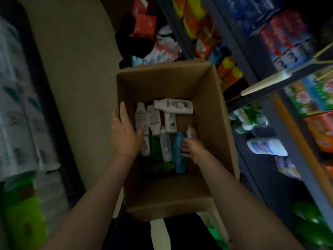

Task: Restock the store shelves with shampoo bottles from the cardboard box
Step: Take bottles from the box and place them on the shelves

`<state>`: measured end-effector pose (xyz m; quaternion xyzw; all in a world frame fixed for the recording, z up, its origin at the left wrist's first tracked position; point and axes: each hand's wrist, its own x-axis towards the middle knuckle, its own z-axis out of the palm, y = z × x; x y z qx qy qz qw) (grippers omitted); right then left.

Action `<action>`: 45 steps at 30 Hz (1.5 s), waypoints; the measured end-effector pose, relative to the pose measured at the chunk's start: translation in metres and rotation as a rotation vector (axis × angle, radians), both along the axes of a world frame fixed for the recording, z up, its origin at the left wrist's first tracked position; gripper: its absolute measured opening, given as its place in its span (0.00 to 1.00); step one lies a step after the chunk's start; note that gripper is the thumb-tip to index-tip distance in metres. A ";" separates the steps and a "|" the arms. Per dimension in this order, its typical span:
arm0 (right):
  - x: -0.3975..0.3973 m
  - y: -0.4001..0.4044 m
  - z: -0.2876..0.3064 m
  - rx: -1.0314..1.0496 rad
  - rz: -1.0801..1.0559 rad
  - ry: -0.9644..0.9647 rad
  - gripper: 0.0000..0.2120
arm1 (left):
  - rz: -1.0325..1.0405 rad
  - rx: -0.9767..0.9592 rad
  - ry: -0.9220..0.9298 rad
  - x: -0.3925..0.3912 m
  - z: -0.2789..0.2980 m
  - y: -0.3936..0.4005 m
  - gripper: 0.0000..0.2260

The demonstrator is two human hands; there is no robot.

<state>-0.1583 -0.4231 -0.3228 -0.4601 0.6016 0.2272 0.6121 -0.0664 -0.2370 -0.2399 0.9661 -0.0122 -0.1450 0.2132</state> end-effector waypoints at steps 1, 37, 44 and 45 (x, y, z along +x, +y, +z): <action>0.001 0.000 -0.012 0.003 -0.009 0.025 0.18 | 0.000 -0.012 -0.015 0.002 -0.002 -0.002 0.39; 0.006 0.022 -0.075 0.365 -0.181 -0.162 0.21 | -0.056 0.139 -0.018 -0.002 -0.004 -0.008 0.39; 0.040 0.004 0.076 0.428 -0.148 -0.606 0.14 | -0.149 -0.301 0.009 -0.004 0.048 -0.039 0.33; 0.038 0.001 0.103 0.442 -0.176 -0.657 0.13 | -0.085 -0.466 0.156 -0.005 0.062 -0.048 0.31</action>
